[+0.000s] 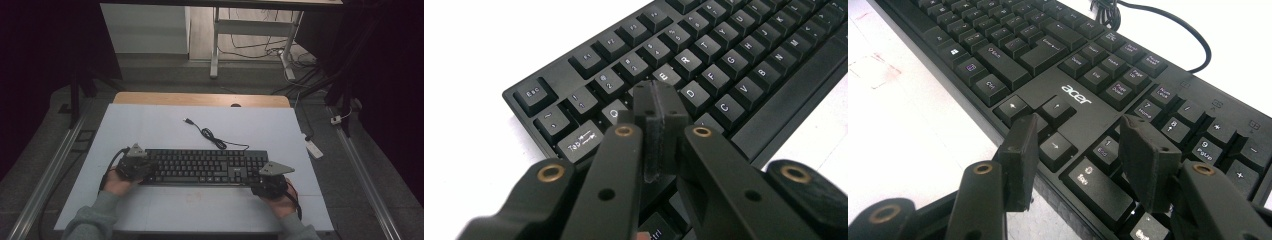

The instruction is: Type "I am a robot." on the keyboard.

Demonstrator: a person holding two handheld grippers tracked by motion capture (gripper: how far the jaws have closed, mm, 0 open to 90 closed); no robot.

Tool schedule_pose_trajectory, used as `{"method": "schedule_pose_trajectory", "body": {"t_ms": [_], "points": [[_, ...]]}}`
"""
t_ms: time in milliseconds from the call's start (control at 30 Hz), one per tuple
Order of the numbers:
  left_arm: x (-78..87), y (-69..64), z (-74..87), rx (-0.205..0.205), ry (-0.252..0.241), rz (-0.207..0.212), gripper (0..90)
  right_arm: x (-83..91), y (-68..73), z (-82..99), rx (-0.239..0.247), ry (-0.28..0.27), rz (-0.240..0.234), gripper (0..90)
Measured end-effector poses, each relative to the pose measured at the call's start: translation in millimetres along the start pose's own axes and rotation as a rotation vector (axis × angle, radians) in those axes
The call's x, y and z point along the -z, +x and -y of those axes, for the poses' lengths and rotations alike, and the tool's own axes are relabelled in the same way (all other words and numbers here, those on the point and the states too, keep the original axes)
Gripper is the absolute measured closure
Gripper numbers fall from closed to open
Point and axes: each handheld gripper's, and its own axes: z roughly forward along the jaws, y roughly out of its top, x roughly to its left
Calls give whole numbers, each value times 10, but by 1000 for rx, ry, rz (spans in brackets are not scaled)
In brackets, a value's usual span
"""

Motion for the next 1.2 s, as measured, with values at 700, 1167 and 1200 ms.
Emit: {"method": "schedule_pose_trajectory", "body": {"t_ms": [700,1167,1200], "points": [[-85,-4,24,-2,33,-8,890,-1,1,1,-2,3,0,502],[56,-25,-22,5,-71,12,723,-2,-1,2,-5,-3,1,501],[67,-27,-26,7,-81,8,671,-2,-1,1,-2,-5,2,501]]}}
